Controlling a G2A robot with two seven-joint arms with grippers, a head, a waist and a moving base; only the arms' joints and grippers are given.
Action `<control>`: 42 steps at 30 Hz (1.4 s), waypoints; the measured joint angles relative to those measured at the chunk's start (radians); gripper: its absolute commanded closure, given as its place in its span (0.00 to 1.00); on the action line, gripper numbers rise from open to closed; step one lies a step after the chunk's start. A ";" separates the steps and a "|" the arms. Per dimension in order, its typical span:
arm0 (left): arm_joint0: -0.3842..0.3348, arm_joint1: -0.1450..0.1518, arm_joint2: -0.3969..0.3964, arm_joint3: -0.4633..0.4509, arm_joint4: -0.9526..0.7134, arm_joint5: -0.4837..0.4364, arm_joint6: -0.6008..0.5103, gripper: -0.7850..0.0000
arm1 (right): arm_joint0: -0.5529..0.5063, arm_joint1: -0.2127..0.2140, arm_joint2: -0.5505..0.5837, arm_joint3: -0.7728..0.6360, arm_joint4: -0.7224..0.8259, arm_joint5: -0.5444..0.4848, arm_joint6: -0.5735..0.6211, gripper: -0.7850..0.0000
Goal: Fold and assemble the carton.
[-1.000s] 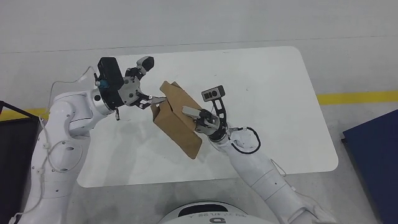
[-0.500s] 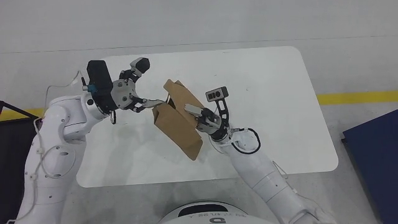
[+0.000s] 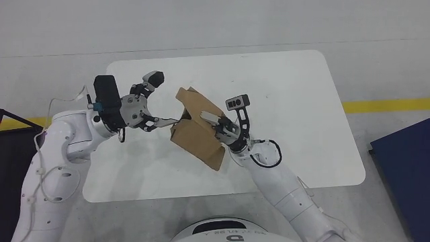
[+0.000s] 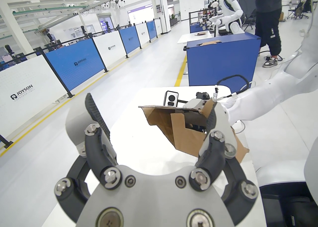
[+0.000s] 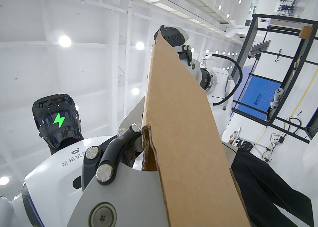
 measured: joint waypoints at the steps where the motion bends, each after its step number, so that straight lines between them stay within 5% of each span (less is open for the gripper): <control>1: 0.001 0.002 -0.003 0.003 0.003 0.000 0.003 0.00 | -0.002 0.000 0.000 -0.004 0.000 0.000 0.002 1.00; 11: 0.009 0.008 -0.058 0.045 0.020 0.015 0.027 0.00 | -0.011 0.004 -0.017 -0.054 -0.004 0.020 0.050 1.00; 42: 0.016 0.004 -0.011 0.005 0.036 0.013 0.016 0.00 | -0.019 0.011 -0.031 -0.054 0.018 0.013 0.070 1.00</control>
